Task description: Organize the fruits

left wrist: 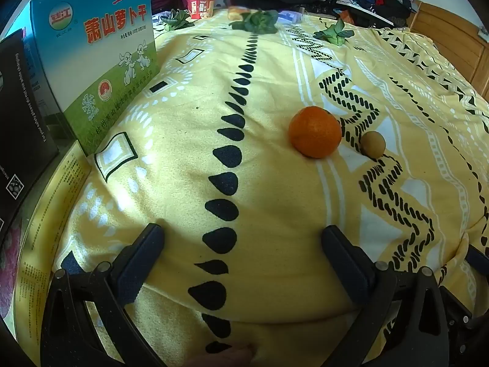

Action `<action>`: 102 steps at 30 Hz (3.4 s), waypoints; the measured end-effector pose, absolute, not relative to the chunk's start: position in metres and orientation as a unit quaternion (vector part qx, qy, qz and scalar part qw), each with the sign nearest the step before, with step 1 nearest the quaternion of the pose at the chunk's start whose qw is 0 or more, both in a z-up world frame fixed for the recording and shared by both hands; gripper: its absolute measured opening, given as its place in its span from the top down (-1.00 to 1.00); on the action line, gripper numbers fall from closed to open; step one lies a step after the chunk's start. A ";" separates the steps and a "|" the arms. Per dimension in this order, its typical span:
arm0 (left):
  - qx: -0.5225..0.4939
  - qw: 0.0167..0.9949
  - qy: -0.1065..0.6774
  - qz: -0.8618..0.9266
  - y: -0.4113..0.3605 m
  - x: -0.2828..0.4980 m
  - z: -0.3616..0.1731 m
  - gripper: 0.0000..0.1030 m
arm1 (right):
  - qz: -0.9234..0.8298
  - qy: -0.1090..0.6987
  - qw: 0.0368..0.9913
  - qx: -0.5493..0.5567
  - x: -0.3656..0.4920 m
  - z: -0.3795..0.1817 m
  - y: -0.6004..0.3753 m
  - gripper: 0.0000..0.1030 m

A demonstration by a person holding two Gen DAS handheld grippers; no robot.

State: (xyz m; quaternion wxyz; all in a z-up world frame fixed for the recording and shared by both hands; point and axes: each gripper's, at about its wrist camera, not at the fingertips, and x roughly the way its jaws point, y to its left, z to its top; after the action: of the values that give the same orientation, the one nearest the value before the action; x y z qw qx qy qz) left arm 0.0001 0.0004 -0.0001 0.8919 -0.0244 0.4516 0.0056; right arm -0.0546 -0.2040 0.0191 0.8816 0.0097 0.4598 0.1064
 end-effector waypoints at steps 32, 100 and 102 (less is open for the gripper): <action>-0.002 0.891 0.453 -0.010 0.000 -0.013 0.004 -1.00 | 0.099 0.462 0.881 -0.009 -0.055 0.018 -0.200 -1.00; 0.000 0.886 0.464 -0.001 -0.004 -0.002 0.003 -1.00 | 0.097 0.470 0.877 -0.014 -0.053 0.023 -0.198 -1.00; -0.001 0.886 0.464 0.000 -0.004 0.000 0.003 -1.00 | 0.096 0.473 0.875 -0.016 -0.052 0.024 -0.197 -1.00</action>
State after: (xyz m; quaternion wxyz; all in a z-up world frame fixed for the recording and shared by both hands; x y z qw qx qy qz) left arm -0.0003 -0.0038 0.0026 0.8860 -0.0008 0.4636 0.0002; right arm -0.0524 -0.1967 0.0235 0.8755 -0.0159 0.4734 0.0957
